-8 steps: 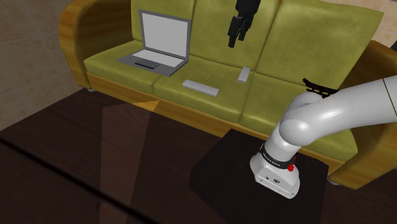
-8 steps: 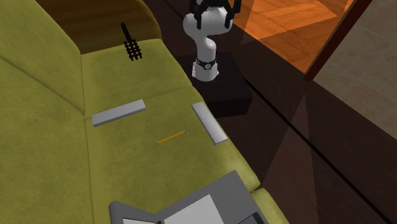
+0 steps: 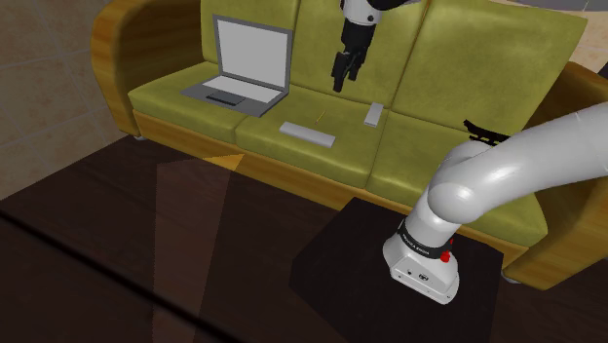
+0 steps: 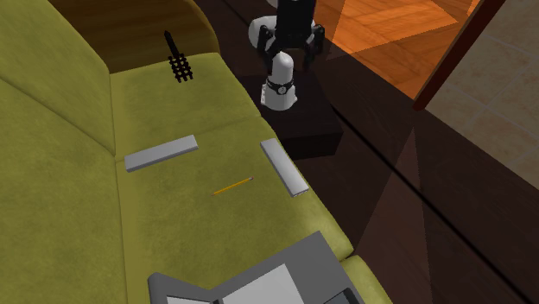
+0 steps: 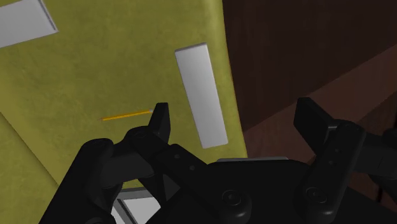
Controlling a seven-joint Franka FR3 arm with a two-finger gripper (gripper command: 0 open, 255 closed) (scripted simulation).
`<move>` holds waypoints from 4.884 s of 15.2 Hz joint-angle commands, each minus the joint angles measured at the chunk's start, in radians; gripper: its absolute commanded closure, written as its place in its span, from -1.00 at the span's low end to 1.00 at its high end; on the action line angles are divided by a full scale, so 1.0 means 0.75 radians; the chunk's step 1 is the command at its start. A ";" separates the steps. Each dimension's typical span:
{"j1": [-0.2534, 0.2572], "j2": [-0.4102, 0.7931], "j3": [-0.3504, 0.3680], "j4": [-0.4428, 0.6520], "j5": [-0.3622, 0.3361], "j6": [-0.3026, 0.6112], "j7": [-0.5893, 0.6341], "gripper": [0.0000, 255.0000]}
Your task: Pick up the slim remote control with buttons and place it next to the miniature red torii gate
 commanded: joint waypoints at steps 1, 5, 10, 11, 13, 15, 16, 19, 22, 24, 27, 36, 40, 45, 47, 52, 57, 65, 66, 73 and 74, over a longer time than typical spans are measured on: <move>0.002 0.061 -0.010 -0.044 -0.007 0.105 -0.002 -1.00; 0.006 0.201 -0.030 -0.088 -0.018 0.287 -0.010 -1.00; 0.010 0.412 -0.053 -0.102 -0.025 0.507 -0.023 -1.00; 0.011 0.458 -0.057 -0.099 -0.026 0.549 -0.026 -1.00; 0.012 0.553 -0.065 -0.087 -0.024 0.631 -0.033 -1.00; 0.013 0.652 -0.071 -0.068 -0.020 0.709 -0.041 -1.00; 0.014 0.703 -0.073 -0.055 -0.018 0.746 -0.045 -1.00; 0.012 0.740 -0.076 -0.064 -0.017 0.792 -0.047 -1.00; 0.009 0.782 -0.080 -0.078 -0.016 0.849 -0.048 -1.00; 0.007 0.819 -0.083 -0.089 -0.015 0.897 -0.049 -1.00; 0.007 0.819 -0.083 -0.089 -0.015 0.897 -0.049 -1.00; 0.006 0.818 -0.084 -0.088 -0.015 0.895 -0.052 1.00; 0.006 0.817 -0.083 -0.088 -0.015 0.894 -0.051 1.00; 0.008 0.780 -0.082 -0.071 -0.015 0.840 -0.052 1.00; 0.009 0.755 -0.081 -0.058 -0.015 0.802 -0.055 1.00; 0.011 0.698 -0.078 -0.021 -0.014 0.708 -0.060 1.00; 0.012 0.649 -0.075 0.024 -0.011 0.614 -0.067 1.00; 0.015 0.586 -0.069 0.111 -0.007 0.466 -0.077 1.00; 0.015 0.580 -0.068 0.123 -0.006 0.447 -0.078 1.00; 0.018 0.544 -0.063 0.214 -0.002 0.320 -0.088 1.00; 0.018 0.540 -0.062 0.229 -0.001 0.302 -0.089 1.00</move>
